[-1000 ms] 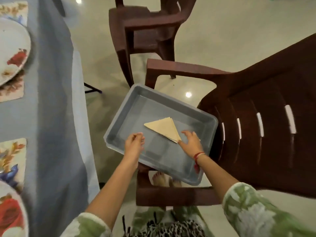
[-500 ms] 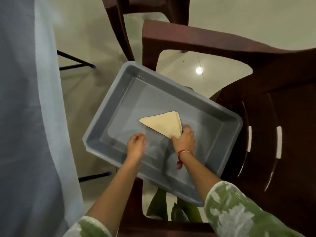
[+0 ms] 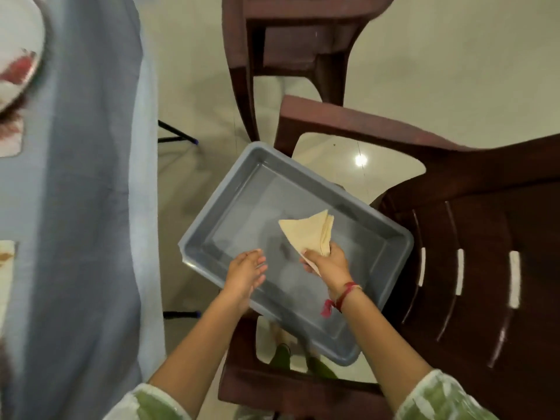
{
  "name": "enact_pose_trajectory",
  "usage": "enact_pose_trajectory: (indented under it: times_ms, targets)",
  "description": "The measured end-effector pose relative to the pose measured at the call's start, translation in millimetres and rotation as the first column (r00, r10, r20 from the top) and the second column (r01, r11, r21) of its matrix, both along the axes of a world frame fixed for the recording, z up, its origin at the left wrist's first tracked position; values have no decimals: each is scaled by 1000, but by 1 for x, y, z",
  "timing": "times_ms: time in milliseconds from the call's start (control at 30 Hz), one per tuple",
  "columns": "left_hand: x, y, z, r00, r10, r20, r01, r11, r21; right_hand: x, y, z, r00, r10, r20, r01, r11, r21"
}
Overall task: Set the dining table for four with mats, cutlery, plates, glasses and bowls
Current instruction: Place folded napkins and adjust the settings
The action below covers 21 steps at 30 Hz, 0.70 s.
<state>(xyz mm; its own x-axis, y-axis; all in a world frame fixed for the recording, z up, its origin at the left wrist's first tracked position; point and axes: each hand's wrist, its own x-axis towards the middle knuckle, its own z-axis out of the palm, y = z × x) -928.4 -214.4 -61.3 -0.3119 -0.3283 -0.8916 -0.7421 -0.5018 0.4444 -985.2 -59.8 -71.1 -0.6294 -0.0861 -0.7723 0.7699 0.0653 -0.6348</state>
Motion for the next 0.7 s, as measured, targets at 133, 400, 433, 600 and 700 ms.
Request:
enact_pose_trajectory:
  times_ms: [133,400,433,600,700]
  targets:
    - [19,2,71,997,-19,-81,20,1000,7,16,8,79,996,-3,-86,-5,996,-92]
    - [109,17,213,936,55,-346,20,978,210,73,-7,236,924,228,-306,-331,879,-343]
    - [119,15,223,902,127,-412,-38,975,218,83,-11,245,904,282,-322,-391,850,-352]
    - [173,0,255,646,350,-679,-324,930,171,134,-34,256,811,507,-292,-584,714,-386]
    - [200,-3,258,582,420,-697,-479,869,123,156,-46,253,718,632,-290,-694,626,-356]
